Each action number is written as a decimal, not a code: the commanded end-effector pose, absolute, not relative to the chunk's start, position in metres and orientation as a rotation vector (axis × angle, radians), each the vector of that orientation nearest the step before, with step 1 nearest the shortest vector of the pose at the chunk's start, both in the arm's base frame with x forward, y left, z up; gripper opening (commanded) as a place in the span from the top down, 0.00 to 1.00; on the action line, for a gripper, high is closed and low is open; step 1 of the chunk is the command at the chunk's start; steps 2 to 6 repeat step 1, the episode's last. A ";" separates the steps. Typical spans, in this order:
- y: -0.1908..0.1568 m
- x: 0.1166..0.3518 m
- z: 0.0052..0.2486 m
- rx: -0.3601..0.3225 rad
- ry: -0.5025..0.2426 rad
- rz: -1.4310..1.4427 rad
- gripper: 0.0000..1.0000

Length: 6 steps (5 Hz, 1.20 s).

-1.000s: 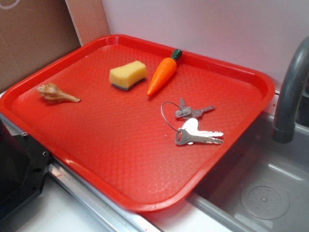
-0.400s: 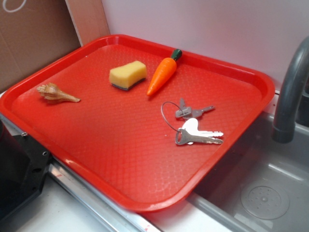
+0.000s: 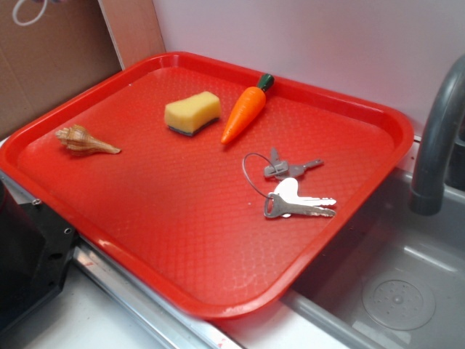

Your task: Grab the gray animal.

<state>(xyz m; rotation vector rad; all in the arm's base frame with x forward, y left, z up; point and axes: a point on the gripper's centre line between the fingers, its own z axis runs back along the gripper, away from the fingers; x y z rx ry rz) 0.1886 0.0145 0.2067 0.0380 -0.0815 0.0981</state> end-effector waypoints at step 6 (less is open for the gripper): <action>0.023 0.197 0.201 0.059 -0.087 0.102 1.00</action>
